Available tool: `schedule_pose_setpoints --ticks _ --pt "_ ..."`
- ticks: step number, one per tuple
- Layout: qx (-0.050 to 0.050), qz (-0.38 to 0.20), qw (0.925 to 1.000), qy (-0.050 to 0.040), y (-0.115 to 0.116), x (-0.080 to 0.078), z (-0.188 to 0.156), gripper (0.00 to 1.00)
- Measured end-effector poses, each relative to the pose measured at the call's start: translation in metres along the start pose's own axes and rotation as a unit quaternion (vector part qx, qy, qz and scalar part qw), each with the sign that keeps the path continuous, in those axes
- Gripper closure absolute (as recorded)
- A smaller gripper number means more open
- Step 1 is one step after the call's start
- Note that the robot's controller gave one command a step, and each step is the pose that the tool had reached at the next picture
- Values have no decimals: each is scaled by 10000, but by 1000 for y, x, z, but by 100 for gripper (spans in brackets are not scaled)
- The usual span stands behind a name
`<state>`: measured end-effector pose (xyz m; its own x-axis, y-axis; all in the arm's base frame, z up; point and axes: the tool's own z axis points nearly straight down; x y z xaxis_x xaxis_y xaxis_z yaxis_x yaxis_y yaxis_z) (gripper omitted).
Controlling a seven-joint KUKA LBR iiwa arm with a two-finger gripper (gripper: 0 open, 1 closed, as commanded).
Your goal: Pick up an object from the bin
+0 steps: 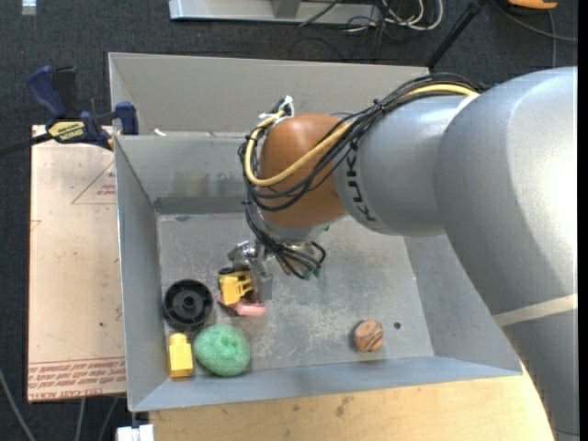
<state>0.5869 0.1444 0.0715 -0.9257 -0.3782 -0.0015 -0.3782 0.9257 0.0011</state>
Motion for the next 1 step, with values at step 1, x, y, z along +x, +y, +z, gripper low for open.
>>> schedule_pose_setpoints --ticks 1 --pt "2 -137 9999 1 -7 2 -2 100"
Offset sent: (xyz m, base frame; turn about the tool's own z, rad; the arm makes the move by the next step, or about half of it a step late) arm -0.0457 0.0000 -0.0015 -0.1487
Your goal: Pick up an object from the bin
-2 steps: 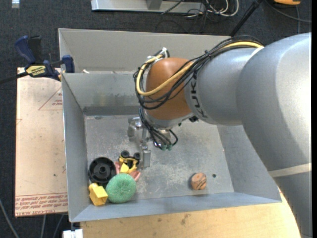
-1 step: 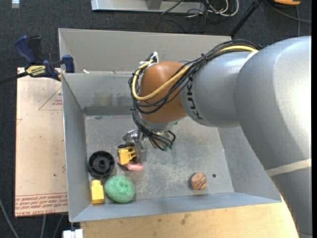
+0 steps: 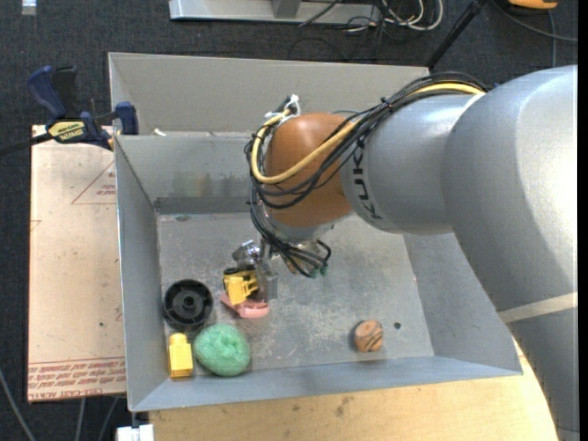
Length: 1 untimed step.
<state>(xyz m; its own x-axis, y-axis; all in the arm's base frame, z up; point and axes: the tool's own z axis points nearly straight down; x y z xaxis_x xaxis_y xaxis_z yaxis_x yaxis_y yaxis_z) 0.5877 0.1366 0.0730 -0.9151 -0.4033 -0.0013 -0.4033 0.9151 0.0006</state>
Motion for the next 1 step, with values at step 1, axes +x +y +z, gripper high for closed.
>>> schedule_pose_setpoints --ticks 1 --pt "0 -233 9997 0 10 15 1 100"
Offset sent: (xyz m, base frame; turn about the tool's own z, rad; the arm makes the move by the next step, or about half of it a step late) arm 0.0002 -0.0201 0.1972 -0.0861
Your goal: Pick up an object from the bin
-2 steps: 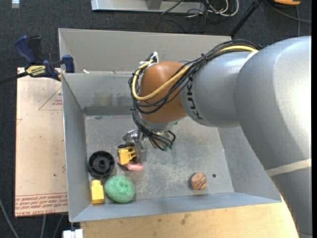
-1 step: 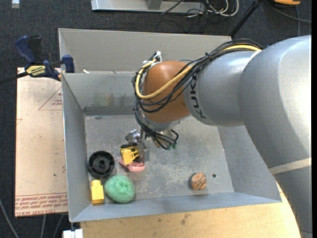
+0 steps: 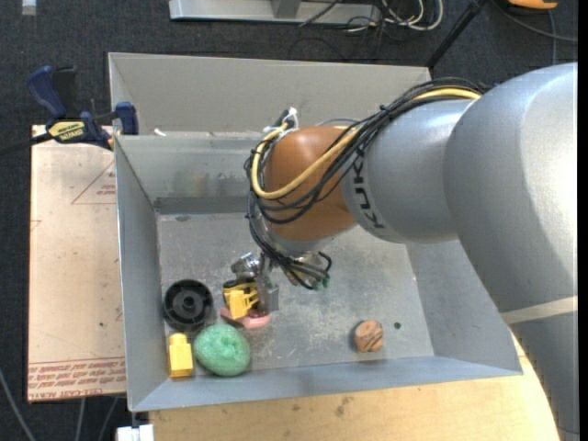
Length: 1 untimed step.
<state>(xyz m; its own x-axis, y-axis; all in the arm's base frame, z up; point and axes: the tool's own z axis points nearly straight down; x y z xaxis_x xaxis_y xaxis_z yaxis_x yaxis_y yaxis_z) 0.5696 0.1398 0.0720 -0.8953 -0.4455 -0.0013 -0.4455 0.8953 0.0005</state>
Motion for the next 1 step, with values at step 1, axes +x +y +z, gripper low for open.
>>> schedule_pose_setpoints --ticks 1 --pt "11 -186 9998 -39 -29 -8 -202 100"
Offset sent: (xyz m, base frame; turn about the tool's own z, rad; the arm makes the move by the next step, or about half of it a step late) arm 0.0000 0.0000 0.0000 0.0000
